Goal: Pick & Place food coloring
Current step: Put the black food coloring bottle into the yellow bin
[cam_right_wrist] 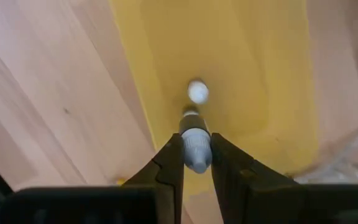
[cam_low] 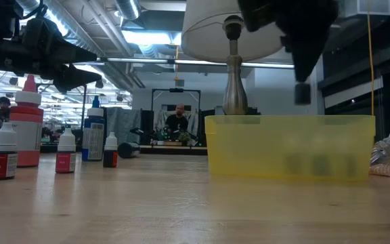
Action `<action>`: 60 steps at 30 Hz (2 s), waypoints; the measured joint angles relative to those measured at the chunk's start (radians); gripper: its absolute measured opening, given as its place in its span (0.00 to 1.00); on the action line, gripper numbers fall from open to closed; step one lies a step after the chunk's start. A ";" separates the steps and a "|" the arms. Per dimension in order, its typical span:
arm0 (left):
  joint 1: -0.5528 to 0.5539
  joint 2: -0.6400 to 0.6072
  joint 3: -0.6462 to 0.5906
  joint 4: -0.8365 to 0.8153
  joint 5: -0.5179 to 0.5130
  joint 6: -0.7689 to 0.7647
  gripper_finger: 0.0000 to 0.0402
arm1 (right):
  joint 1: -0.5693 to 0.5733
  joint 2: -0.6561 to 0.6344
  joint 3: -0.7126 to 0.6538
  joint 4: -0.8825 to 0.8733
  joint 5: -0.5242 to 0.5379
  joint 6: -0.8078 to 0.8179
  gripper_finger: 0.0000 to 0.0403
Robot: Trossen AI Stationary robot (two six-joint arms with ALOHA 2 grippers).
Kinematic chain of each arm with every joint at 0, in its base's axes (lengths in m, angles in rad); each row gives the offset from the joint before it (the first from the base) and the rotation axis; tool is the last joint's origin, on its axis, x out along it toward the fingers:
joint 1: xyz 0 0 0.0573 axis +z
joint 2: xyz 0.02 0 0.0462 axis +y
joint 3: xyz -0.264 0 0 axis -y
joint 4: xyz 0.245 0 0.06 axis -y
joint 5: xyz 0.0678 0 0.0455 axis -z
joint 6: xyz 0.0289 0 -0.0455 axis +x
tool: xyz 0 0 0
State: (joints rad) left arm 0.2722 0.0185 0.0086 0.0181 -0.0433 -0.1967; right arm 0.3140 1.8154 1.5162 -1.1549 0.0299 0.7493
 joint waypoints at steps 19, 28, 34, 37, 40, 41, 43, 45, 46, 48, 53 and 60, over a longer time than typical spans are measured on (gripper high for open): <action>0.000 0.000 0.000 0.000 0.000 0.000 0.97 | -0.036 0.149 0.011 0.160 -0.007 -0.101 0.17; 0.000 0.000 0.000 0.000 0.000 0.000 0.97 | -0.054 0.200 0.008 0.171 0.011 -0.143 0.18; 0.000 0.000 0.000 0.000 0.000 0.000 0.97 | -0.056 0.201 -0.017 0.179 0.029 -0.151 0.18; 0.000 0.000 0.000 0.000 0.000 0.000 0.97 | -0.055 0.201 -0.033 0.183 0.025 -0.147 0.19; 0.000 0.000 0.000 0.000 0.000 0.000 0.97 | -0.055 0.201 -0.043 0.187 0.021 -0.130 0.19; 0.000 0.000 0.000 0.000 0.000 0.000 0.97 | -0.055 0.201 -0.044 0.189 0.021 -0.127 0.19; 0.000 0.000 0.000 0.000 0.000 0.000 0.97 | -0.055 0.201 -0.045 0.187 0.016 -0.125 0.19; 0.000 0.000 0.000 0.000 0.000 0.000 0.97 | -0.055 0.201 -0.045 0.188 -0.006 -0.124 0.19; 0.000 0.000 0.000 0.000 0.000 0.000 0.97 | -0.055 0.201 -0.045 0.188 -0.007 -0.122 0.20; 0.000 0.000 0.000 0.000 0.000 0.000 0.97 | -0.055 0.201 -0.045 0.193 -0.006 -0.122 0.21; 0.000 0.000 0.000 0.000 0.000 0.000 0.97 | -0.055 0.201 -0.034 0.185 -0.006 -0.115 0.31; 0.000 0.000 0.000 0.000 0.000 0.000 0.97 | -0.055 0.200 0.006 0.136 -0.006 -0.110 0.45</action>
State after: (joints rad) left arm 0.2720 0.0185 0.0083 0.0181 -0.0433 -0.1967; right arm 0.2588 2.0158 1.5224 -1.0188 0.0242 0.6392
